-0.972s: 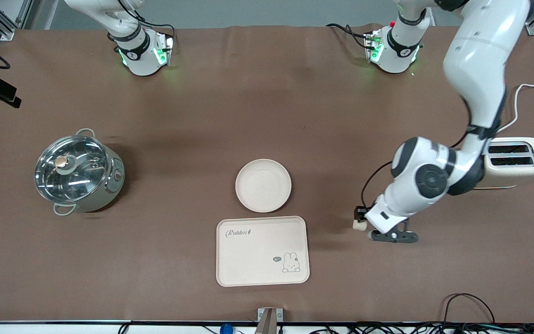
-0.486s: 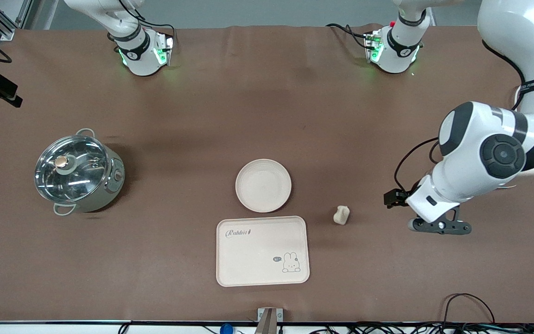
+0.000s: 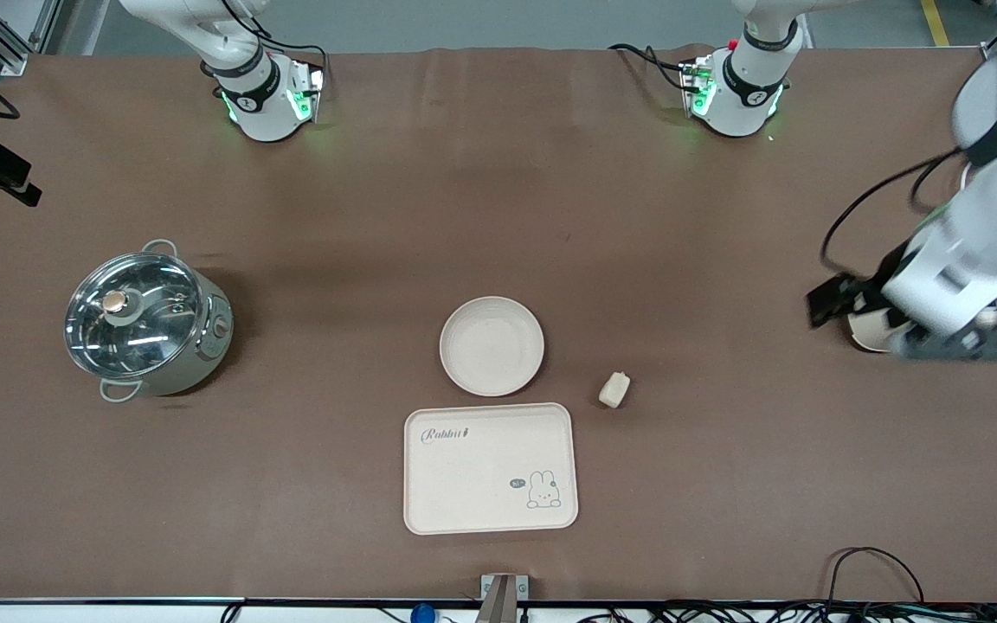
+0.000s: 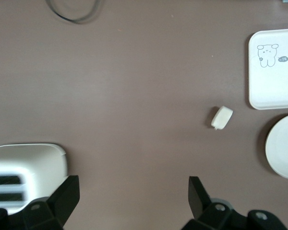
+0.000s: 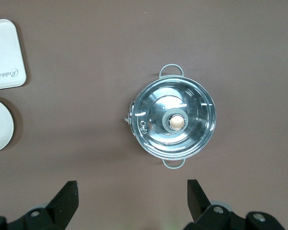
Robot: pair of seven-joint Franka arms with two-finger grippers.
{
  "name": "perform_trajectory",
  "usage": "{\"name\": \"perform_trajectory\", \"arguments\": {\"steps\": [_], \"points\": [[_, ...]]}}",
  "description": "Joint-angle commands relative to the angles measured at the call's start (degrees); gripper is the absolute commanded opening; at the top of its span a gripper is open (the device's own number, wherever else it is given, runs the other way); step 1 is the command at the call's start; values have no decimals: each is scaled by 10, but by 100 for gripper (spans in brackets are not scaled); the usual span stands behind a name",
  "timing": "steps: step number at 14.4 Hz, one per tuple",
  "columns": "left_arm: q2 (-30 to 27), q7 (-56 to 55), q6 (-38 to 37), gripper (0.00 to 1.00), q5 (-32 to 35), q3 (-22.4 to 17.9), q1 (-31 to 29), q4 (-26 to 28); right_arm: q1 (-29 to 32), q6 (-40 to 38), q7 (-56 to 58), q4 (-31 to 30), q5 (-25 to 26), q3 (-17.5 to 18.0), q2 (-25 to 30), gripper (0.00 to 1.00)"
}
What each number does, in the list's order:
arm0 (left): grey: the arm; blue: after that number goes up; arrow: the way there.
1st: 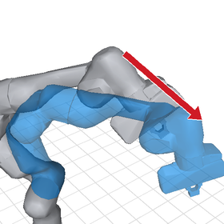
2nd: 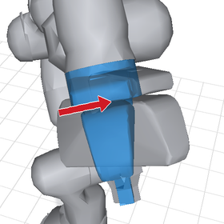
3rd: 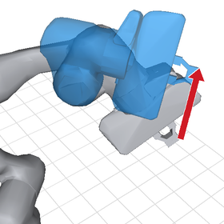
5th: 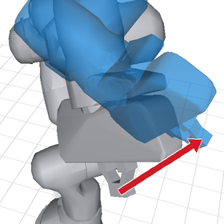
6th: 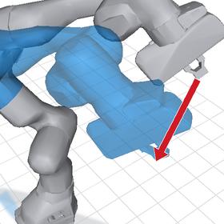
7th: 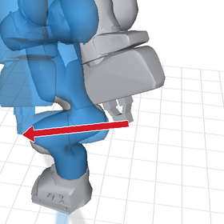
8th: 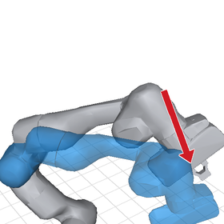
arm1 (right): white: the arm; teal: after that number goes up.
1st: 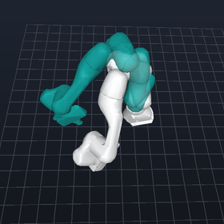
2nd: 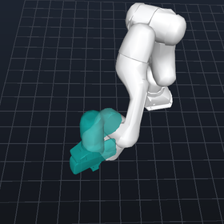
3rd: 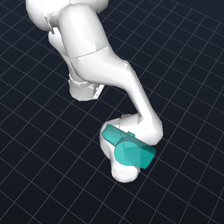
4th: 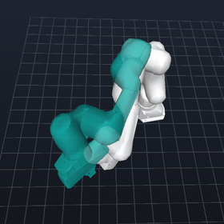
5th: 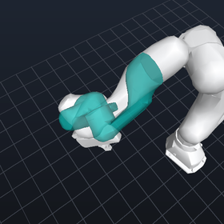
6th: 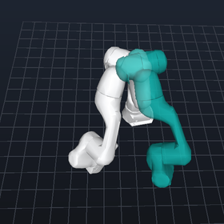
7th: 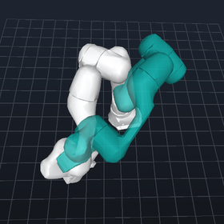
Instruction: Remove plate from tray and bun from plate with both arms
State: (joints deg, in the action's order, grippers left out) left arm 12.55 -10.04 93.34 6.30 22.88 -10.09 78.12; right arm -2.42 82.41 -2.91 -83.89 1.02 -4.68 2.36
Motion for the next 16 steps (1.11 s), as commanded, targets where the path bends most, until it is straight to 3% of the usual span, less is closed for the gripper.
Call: {"name": "perform_trajectory", "arguments": {"steps": [1, 4, 5, 7, 8, 11, 16], "points": [[-44, 56, -20, 100, -15, -2, -33, 26, 1, 9, -4, -13, -10, -2, 9, 100], [-67, 85, -58, 100, -33, -10, -55, 29, 1, 10, -5, -13, -11, -2, 9, 100], [-88, 98, -62, 100, -37, -48, -27, 41, 1, 6, -5, -13, -12, -2, 10, 100], [-98, 112, -66, 100, -42, -179, 91, 53, 1, 4, -6, -13, -12, -2, 10, 100], [-102, 123, -66, 100, -51, -216, 119, 60, 1, 4, -7, -11, -22, -3, 10, 100], [-119, 132, -66, 100, -64, -237, 124, 84, 3, 4, -4, -11, -37, -5, 10, 100], [-104, 120, -65, 100, -56, -235, 126, 50, 4, -2, -5, -14, -36, -5, 11, 100]]}}
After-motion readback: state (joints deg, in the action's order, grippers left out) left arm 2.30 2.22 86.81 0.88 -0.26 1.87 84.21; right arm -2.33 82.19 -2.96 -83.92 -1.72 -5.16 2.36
